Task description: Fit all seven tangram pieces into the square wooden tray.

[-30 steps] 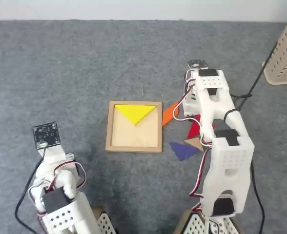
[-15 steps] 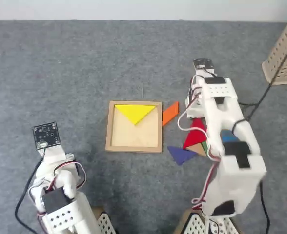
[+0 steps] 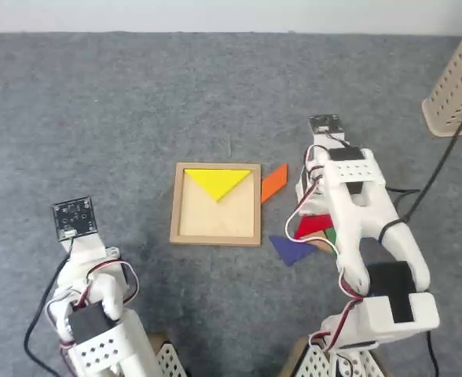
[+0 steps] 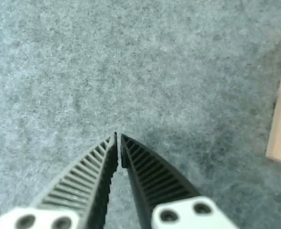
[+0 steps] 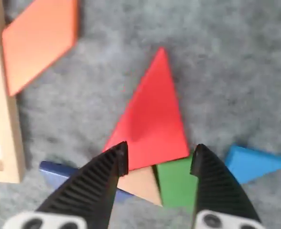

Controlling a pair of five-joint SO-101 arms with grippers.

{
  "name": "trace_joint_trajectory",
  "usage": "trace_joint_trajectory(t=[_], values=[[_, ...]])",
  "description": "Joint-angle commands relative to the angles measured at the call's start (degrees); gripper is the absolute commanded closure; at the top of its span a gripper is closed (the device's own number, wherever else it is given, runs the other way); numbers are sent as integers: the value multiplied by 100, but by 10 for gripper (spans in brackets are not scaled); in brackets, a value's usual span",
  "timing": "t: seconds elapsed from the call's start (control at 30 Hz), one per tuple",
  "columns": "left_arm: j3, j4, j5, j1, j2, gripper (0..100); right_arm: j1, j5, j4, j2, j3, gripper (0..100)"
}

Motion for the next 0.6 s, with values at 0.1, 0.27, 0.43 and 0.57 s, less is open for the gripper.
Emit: trace_joint_trajectory(t=[0.1,0.27,0.43,0.57], values=[[-48,18,53,18,-18,987,-92,-9,110,989,-668,788],[-48,18,53,18,-18,987,101,-9,400,1560,-1556,788],[-48,18,53,18,-18,987,48,343,435,1842,-2382,788],[-48,18,53,18,-18,987,92,536,576,2018,-2778,788]])
